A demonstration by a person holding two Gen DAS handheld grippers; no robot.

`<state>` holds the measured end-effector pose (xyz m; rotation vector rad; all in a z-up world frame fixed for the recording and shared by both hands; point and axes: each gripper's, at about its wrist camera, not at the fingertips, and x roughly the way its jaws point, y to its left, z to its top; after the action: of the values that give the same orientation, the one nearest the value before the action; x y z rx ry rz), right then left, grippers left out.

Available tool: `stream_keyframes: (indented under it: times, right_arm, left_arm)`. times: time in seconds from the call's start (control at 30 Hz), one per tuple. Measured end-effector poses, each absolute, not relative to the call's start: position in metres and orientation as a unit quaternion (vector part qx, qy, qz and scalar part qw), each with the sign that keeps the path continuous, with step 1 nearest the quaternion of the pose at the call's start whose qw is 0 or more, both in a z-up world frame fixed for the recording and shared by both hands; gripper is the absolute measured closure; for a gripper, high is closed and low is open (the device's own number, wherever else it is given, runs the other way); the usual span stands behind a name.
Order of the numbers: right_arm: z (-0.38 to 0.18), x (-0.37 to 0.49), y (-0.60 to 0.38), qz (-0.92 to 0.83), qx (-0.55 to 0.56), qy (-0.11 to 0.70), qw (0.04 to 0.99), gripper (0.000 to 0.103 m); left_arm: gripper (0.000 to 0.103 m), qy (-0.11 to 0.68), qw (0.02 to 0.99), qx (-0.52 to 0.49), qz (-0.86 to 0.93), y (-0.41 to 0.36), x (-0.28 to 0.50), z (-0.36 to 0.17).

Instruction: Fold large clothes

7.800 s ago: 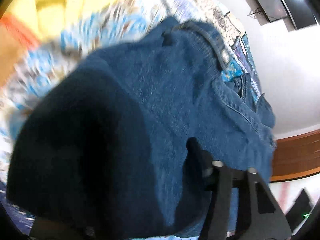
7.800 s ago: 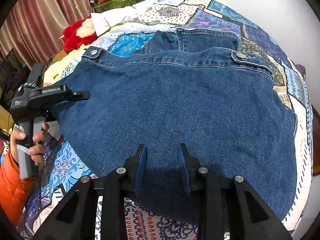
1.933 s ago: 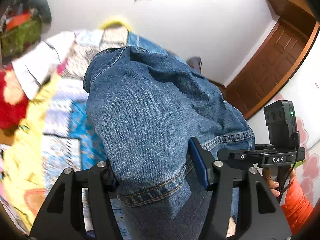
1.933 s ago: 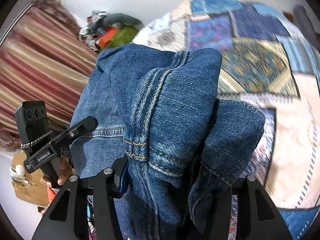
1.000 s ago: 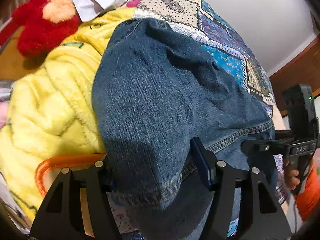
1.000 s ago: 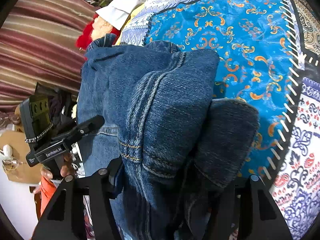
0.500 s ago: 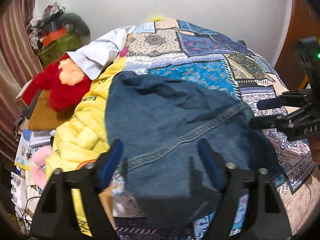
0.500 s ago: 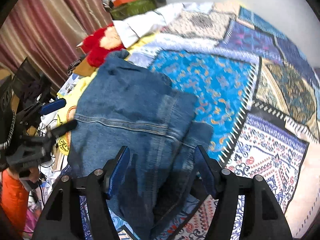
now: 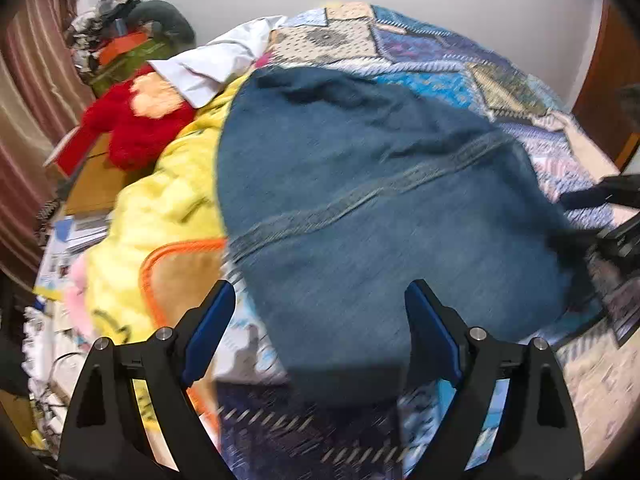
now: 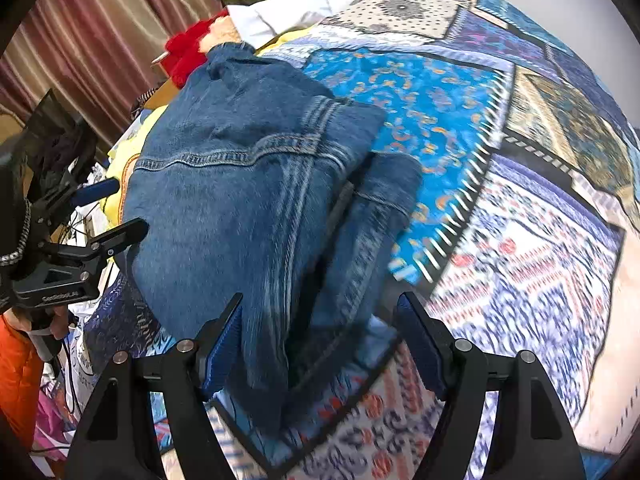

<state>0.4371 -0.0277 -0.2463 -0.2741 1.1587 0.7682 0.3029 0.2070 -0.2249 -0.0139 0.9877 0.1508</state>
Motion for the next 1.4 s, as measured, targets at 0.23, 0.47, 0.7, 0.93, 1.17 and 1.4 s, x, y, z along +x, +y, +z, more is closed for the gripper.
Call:
stream_keyframes:
  times: [0.23, 0.47, 0.7, 0.93, 1.17, 1.4]
  right_arm:
    - [-0.210, 0.413, -0.041, 0.343, -0.126, 0.484, 0.795, 0.030]
    - [-0.125, 0.372, -0.055, 0.372, -0.071, 0.384, 0.842, 0.030]
    - [-0.042, 0.312, -0.067, 0.399, -0.024, 0.257, 0.880, 0.030]
    - [-0.001, 0.251, -0.085, 0.392, 0.006, 0.155, 0.907, 0.030]
    - [-0.003, 0.213, -0.094, 0.367, 0.015, 0.127, 0.921, 0.022]
    - [-0.009, 0.197, -0.098, 0.337, 0.017, 0.118, 0.934, 0.004]
  left_arm:
    - [0.016, 0.450, 0.886, -0.041, 0.104, 0.218, 0.268, -0.193]
    - [0.016, 0.338, 0.933, -0.077, 0.100, 0.207, 0.232, -0.098]
    - [0.017, 0.203, 0.973, -0.067, 0.087, 0.168, 0.179, -0.011]
    - [0.017, 0.105, 0.987, -0.040, 0.112, 0.130, 0.123, 0.030]
    - [0.015, 0.080, 0.987, -0.037, 0.132, 0.116, 0.092, 0.033]
    - [0.004, 0.089, 0.984, -0.048, 0.145, 0.116, 0.087, 0.021]
